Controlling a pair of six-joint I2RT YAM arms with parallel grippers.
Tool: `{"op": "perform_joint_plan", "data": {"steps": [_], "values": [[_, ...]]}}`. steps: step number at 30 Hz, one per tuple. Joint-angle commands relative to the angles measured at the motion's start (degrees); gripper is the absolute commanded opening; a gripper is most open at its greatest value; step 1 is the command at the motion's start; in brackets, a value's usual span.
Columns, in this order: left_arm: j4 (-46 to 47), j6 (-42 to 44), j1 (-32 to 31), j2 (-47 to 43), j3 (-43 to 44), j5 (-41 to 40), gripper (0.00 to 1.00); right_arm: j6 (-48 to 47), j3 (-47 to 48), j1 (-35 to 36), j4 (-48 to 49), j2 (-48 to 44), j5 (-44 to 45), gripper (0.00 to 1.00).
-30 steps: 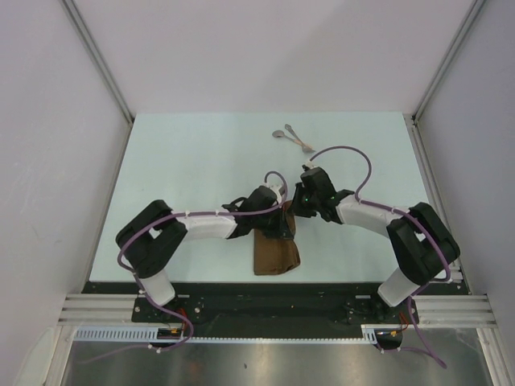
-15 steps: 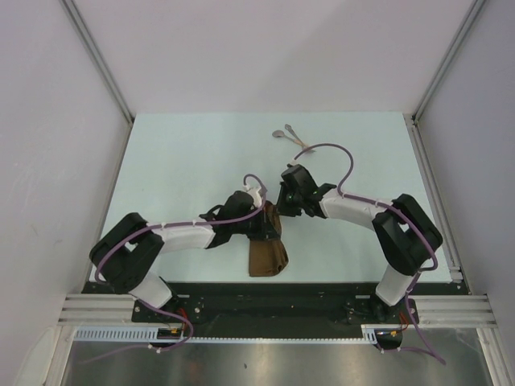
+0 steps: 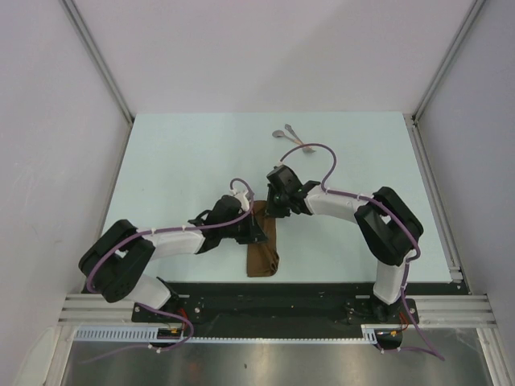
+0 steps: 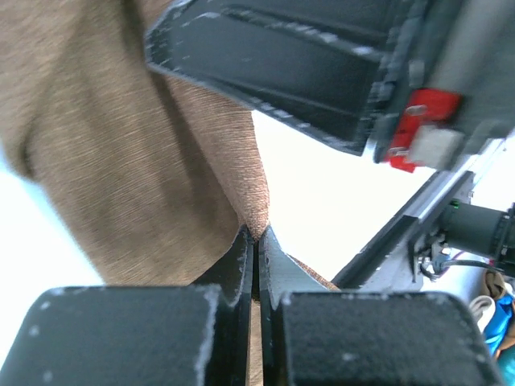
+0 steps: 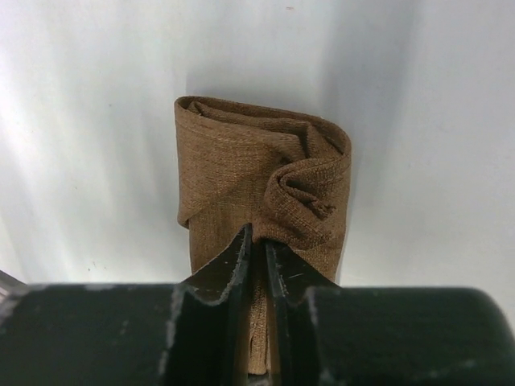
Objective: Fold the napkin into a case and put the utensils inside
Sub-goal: Fold the 2/3-rectangle-folded napkin at the center of the board.
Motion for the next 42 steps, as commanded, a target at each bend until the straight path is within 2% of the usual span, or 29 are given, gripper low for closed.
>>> {"op": "perform_joint_plan", "data": {"steps": [1,5,15,22,30,36,42], "values": [[-1.4,1.8,0.9,-1.6,-2.0,1.2,0.00,-2.5,4.3,0.7,-0.7,1.2,1.7,0.16],[-1.6,2.2,1.5,-1.5,-2.7,1.2,0.00,-4.6,3.2,0.7,-1.0,0.0,4.3,0.31],[-0.5,1.8,1.7,-1.1,-3.5,2.6,0.00,-6.7,1.1,0.5,3.1,-1.1,4.0,0.49],[-0.2,1.4,1.7,-1.1,-3.8,2.8,0.00,-5.4,-1.9,0.0,7.0,-3.0,5.0,0.49],[2.0,-0.8,1.7,-0.8,-4.8,3.4,0.00,-4.4,-10.6,0.8,24.4,-6.0,7.6,0.46],[2.2,-1.6,1.8,-0.8,-4.8,3.0,0.00,-5.1,-7.7,1.0,22.6,-5.0,8.4,0.45],[1.0,-2.1,1.8,-1.1,-4.6,2.2,0.00,-5.3,-9.8,2.1,22.8,-6.3,9.2,0.44]]}}
